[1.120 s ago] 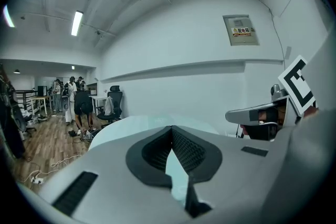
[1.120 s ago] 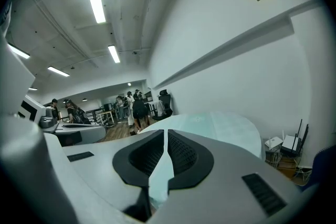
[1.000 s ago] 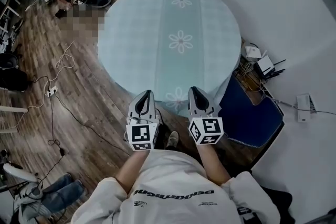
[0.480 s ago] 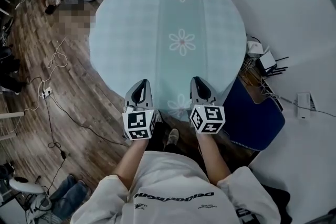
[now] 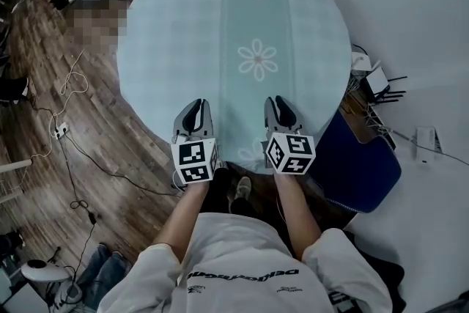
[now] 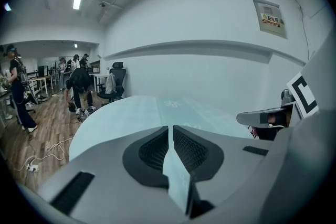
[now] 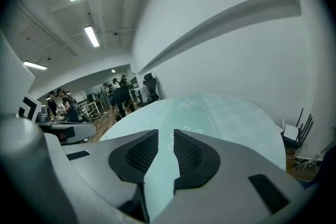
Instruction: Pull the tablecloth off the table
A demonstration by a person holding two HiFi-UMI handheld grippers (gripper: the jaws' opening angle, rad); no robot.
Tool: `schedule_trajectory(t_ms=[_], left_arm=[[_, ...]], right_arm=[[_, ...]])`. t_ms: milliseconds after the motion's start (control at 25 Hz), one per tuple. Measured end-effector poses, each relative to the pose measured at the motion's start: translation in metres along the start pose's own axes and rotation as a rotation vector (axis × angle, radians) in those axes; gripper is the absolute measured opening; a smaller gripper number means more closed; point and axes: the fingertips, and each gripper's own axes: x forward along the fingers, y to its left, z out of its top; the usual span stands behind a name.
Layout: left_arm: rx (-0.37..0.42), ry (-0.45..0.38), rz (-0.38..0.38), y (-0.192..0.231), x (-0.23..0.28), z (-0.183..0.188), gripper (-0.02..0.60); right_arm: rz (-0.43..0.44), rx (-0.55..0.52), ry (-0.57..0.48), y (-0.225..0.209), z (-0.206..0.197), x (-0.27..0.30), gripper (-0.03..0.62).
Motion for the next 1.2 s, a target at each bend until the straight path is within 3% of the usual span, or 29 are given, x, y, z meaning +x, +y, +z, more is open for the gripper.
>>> schedule_trajectory(t_ms=[720, 1200], left_arm=[[-0.008, 0.133, 0.008, 0.051, 0.106, -0.037, 0.163], [-0.004, 0.239, 0.024, 0.089, 0.156, -0.076, 0.222]], right_arm=[[-0.064, 0.032, 0.146, -0.049, -0.032, 0.106, 0.202], [-0.101, -0.052, 0.269, -0.094, -0.057, 0.159, 0.261]])
